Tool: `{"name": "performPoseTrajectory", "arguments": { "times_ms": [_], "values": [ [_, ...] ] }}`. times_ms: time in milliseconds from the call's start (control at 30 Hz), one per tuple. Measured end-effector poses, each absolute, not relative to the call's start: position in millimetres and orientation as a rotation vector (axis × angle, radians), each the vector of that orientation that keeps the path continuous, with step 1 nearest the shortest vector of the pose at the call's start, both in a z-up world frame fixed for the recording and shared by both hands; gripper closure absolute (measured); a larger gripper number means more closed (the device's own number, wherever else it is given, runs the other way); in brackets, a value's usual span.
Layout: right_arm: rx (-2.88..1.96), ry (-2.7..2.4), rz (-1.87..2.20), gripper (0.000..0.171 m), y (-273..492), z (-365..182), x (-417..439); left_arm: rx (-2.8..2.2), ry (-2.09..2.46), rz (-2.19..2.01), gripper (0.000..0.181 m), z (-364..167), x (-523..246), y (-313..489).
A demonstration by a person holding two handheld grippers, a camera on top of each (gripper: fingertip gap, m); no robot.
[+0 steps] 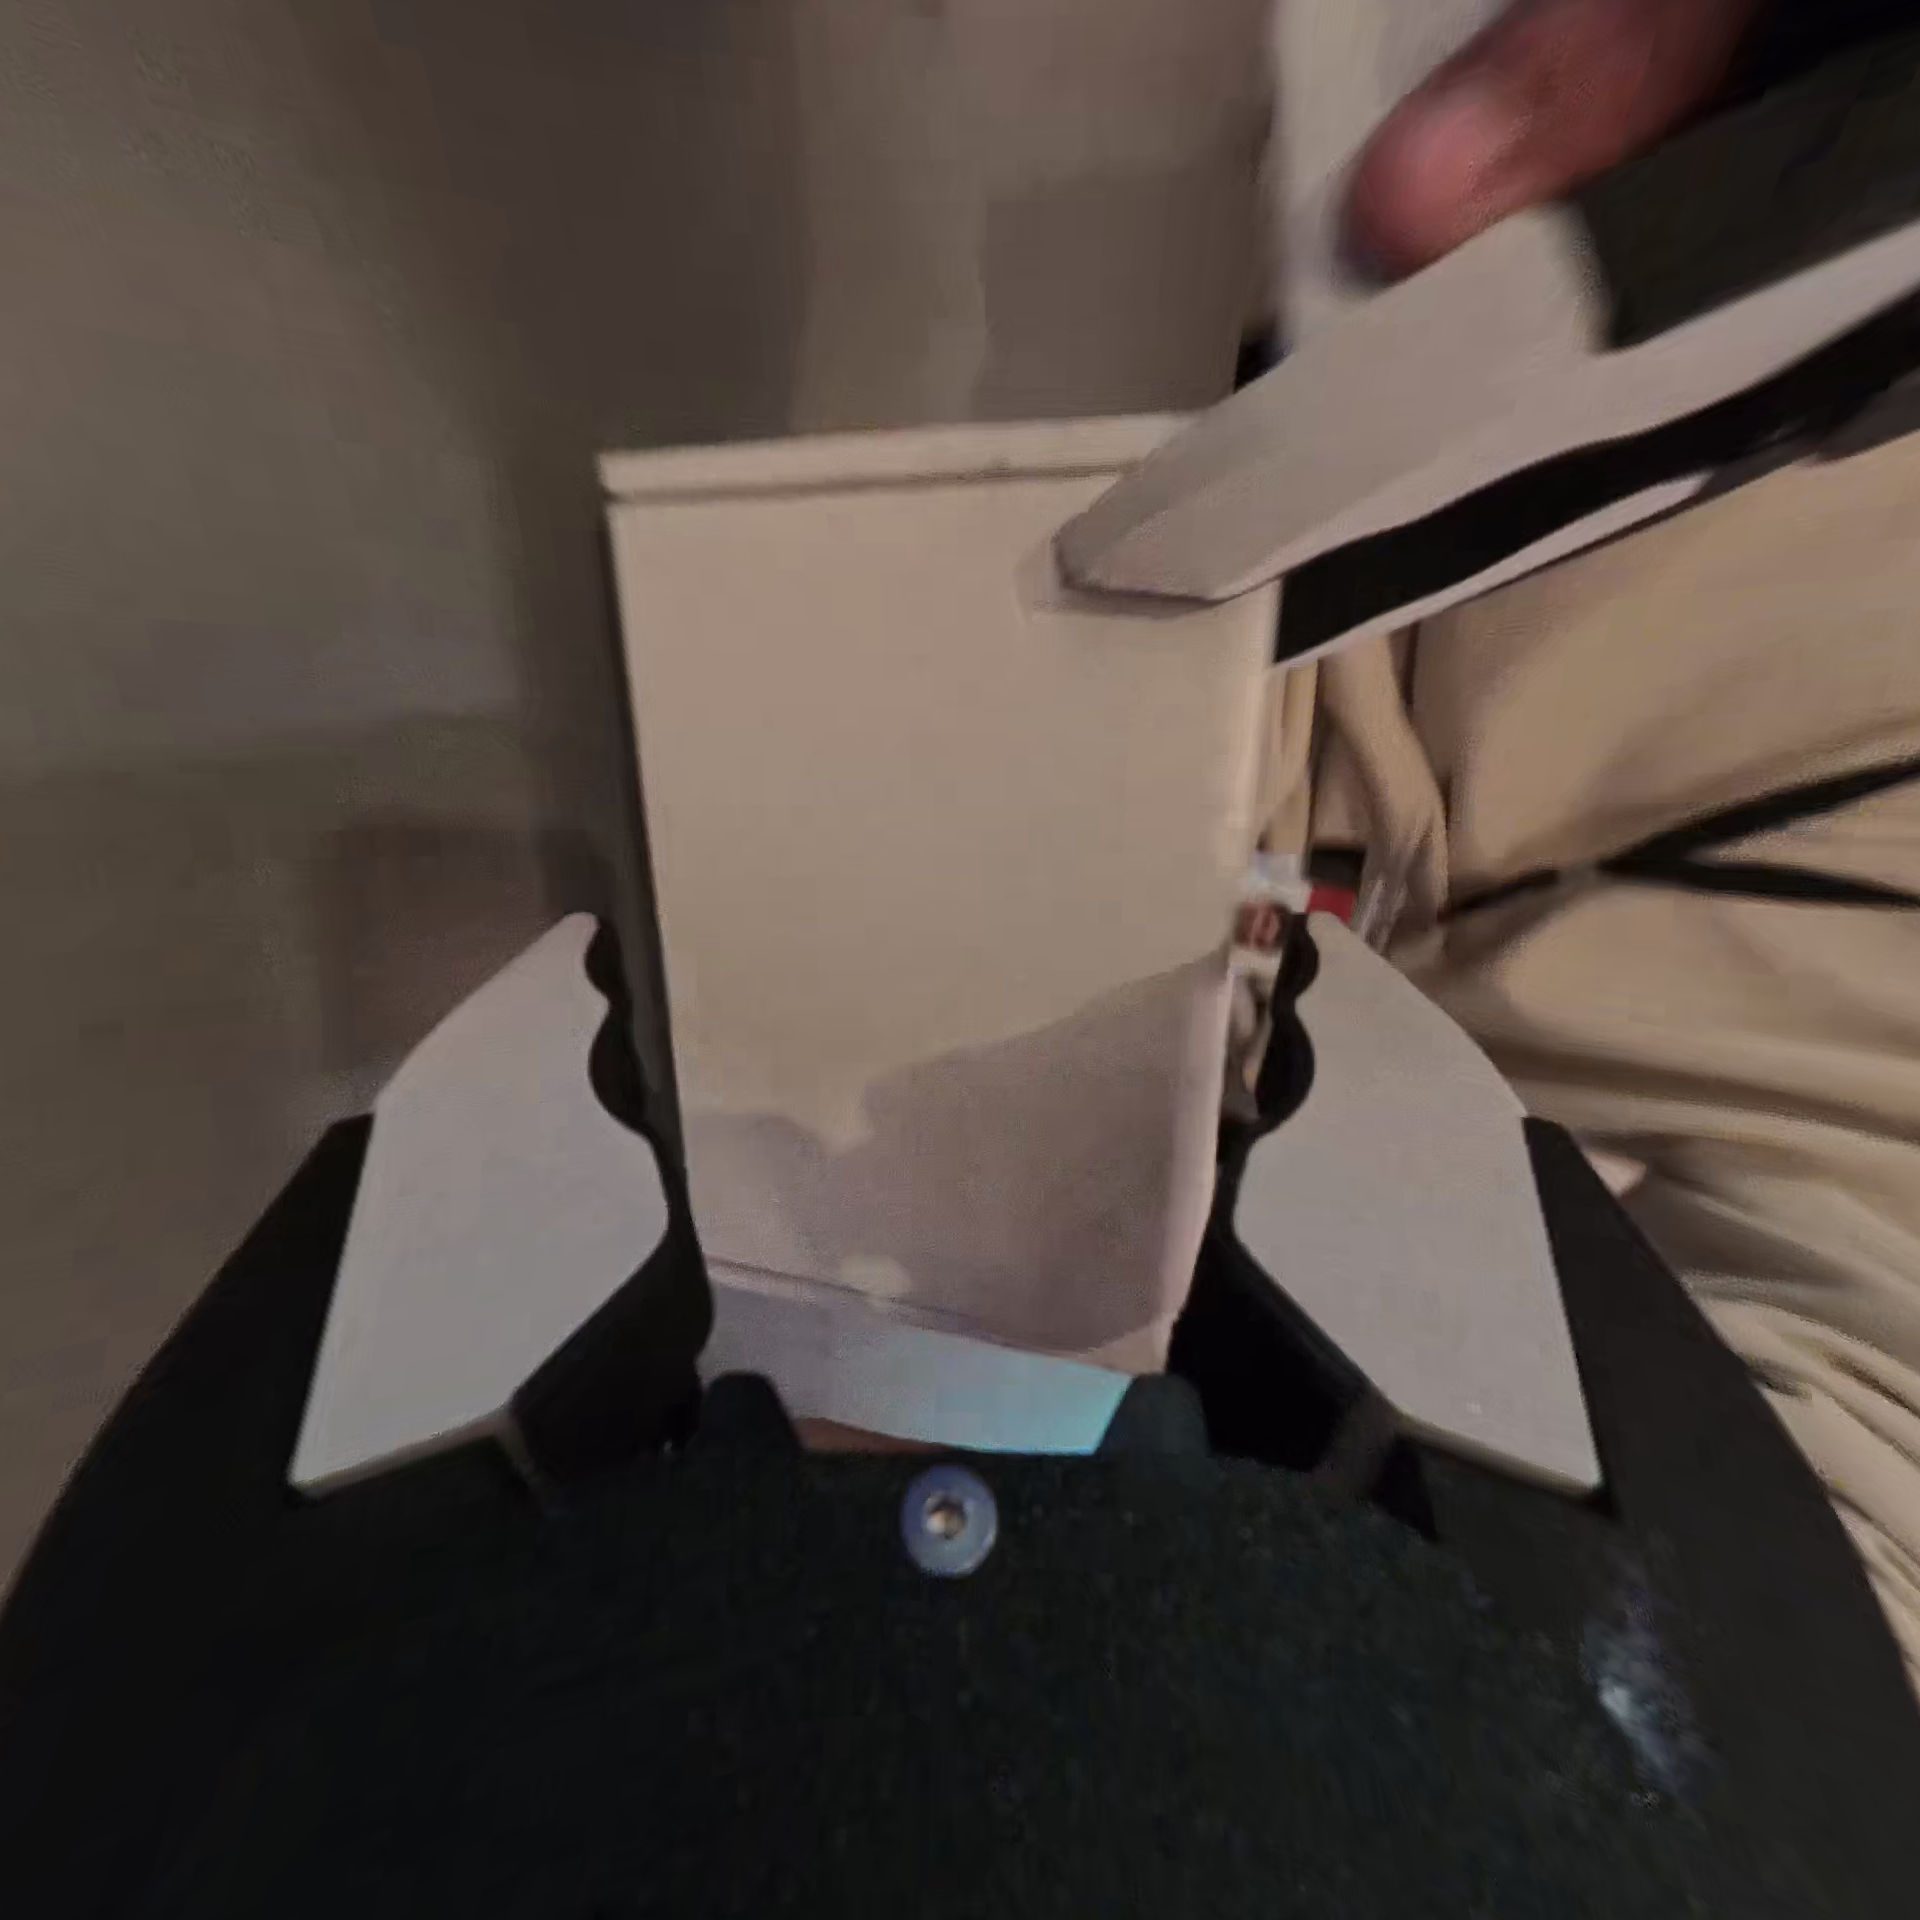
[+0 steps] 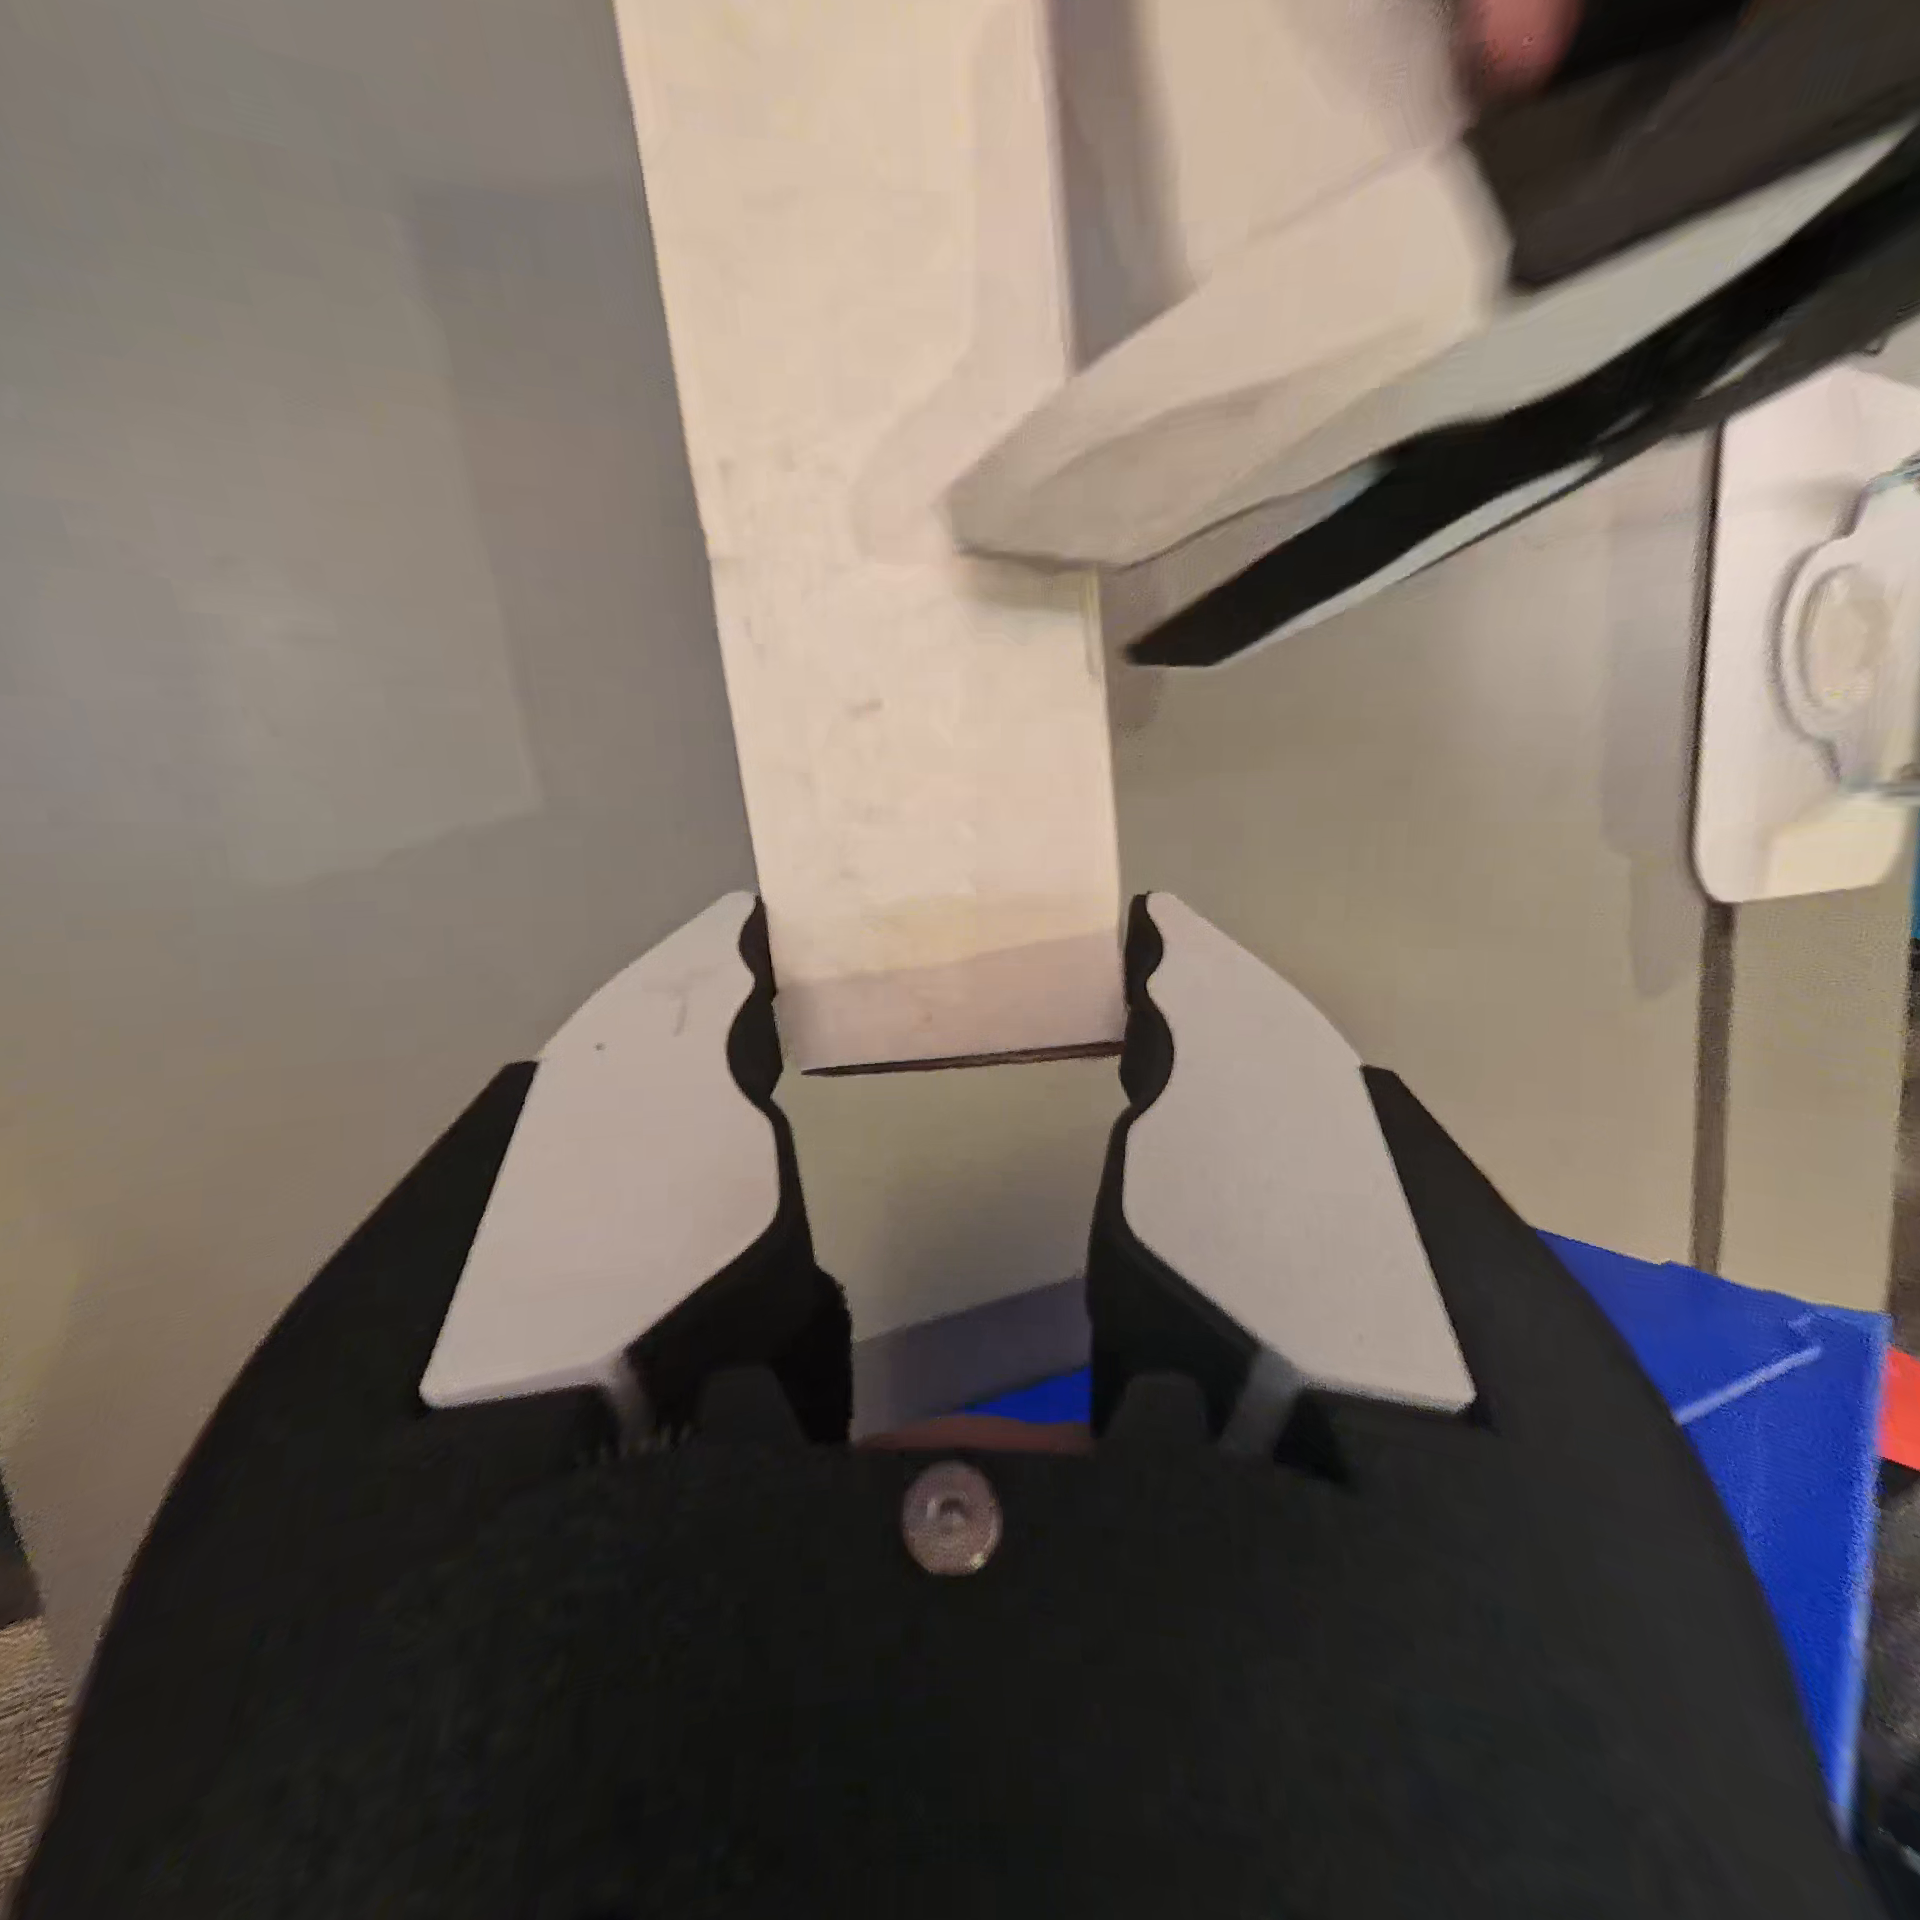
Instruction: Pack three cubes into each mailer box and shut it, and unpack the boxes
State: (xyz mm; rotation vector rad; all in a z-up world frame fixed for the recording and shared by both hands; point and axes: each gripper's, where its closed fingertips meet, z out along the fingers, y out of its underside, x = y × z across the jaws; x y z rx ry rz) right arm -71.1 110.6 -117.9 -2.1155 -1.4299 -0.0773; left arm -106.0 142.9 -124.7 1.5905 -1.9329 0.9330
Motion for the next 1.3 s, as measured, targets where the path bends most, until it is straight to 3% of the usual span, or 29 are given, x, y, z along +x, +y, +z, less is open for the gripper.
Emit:
{"name": "performPoseTrajectory", "arguments": {
  "times_ms": [133,267,467,600,833,900,967,1167,1300],
  "values": [
    [-2.143,-1.323,0.071,0.107,115.6,-115.8,-65.5,2.002,-2.128,1.428,0.070,-57.9,-73.3,176.1],
    [-2.150,-1.195,0.181,0.107,123.3,-114.6,-63.3,2.526,-2.295,1.587,0.074,-22.2,-96.2,166.9],
    [-2.175,-1.158,0.217,0.108,128.0,-114.8,-62.8,2.879,-2.464,1.180,0.076,-94.0,-164.5,140.2],
    [-2.192,-1.207,0.229,0.108,128.9,-115.4,-62.2,2.948,-2.310,1.318,0.071,-126.0,-172.2,155.9],
    [-2.224,-1.447,0.315,0.108,134.4,-117.8,-64.1,2.629,-2.527,1.640,0.076,-132.3,-134.0,160.9],
    [-2.270,-1.463,0.345,0.108,137.5,-118.8,-61.6,2.663,-2.587,1.596,0.098,-134.4,-133.4,175.1],
    [-2.251,-1.477,0.322,0.107,142.7,-118.5,-61.0,2.623,-2.531,1.635,0.101,-135.6,-133.2,177.4],
    [-1.896,-1.082,0.088,0.117,158.4,-60.3,-94.9,2.678,-2.463,1.619,0.103,-137.3,-137.1,178.7],
    [-1.766,-1.073,-0.264,0.126,145.2,-72.0,-111.9,2.736,-2.408,1.608,0.103,-137.8,-141.6,177.8]
  ]
}}
